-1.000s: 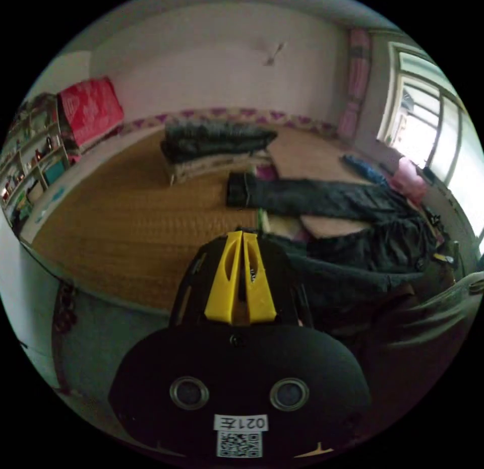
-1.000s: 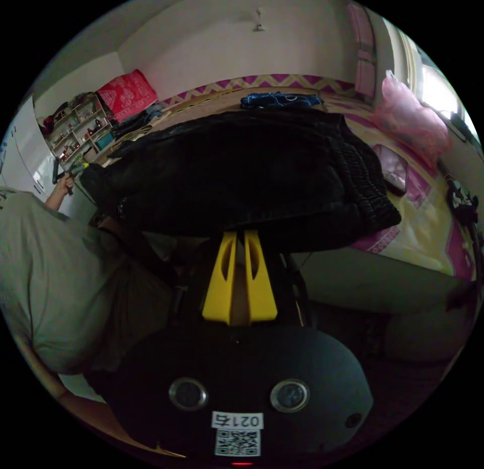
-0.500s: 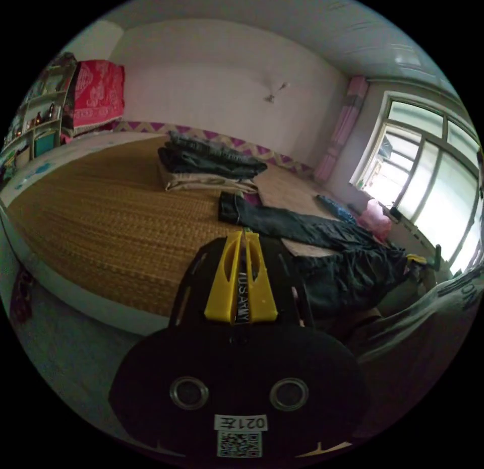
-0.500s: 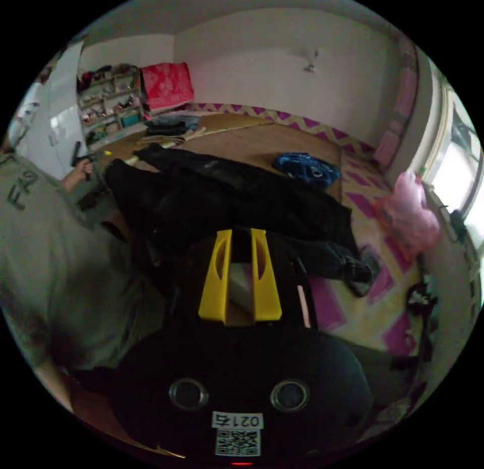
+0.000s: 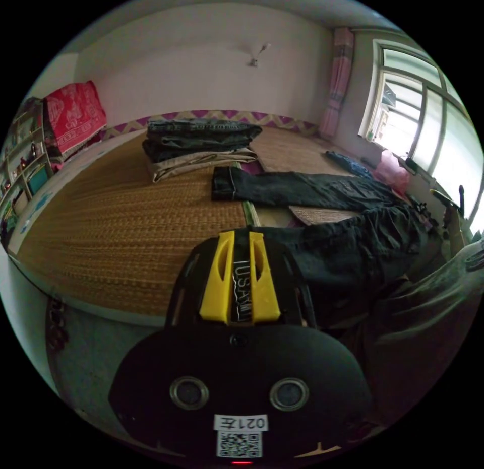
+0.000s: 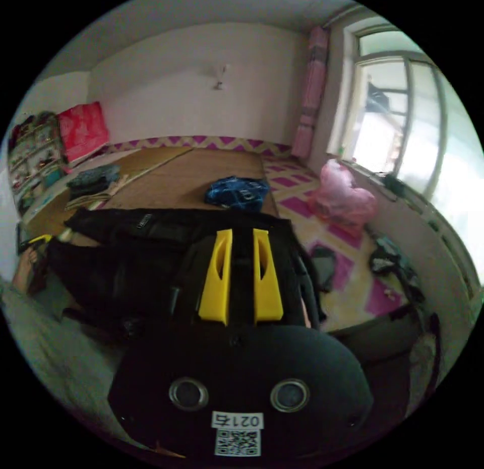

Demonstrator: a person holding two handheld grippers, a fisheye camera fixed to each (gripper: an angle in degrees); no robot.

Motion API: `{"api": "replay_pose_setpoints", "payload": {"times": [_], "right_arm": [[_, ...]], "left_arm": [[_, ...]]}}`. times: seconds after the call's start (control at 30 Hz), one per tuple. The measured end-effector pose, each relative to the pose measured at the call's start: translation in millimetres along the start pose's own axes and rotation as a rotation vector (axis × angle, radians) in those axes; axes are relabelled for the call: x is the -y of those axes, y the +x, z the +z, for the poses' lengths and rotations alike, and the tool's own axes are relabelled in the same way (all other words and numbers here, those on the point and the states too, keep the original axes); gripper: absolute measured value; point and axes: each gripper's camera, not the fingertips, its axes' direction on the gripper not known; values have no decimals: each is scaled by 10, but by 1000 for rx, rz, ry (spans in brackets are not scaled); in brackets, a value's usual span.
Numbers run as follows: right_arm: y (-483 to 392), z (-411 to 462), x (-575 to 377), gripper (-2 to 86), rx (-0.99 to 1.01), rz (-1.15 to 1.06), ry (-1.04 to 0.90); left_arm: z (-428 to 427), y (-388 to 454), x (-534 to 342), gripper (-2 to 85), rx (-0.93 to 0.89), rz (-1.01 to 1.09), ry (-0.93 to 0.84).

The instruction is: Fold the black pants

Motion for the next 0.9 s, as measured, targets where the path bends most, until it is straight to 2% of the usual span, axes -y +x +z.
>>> {"api": "replay_pose_setpoints", "payload": {"times": [0.07,0.17,0.23,0.37,0.57,0.7,0.8,0.9], "right_arm": [[-331,299,73,23,339,-141,-60],[-1311,780,233,34,620,-400,-130],[-2014,1056,314,59,700,-572,-154],[-3403,1544,457,72,785,-925,-184],[-4544,1876,641,77,865,-1197,-226],[-4951,2165,628,24,878,-1274,-349],[-5044,2295,699,-4,947,-1243,-404],[-5013,2240,794,-8,966,-1209,-345]], "left_arm": [[61,67,-7,52,-39,30,-1],[69,278,6,59,-127,185,40],[92,422,11,67,-129,300,44],[277,537,-11,99,-124,444,-106],[146,335,-163,107,-74,426,-156],[203,138,-242,91,-146,326,-165],[188,82,-226,39,-215,302,-153],[-11,113,-135,16,-180,318,-56]]}}
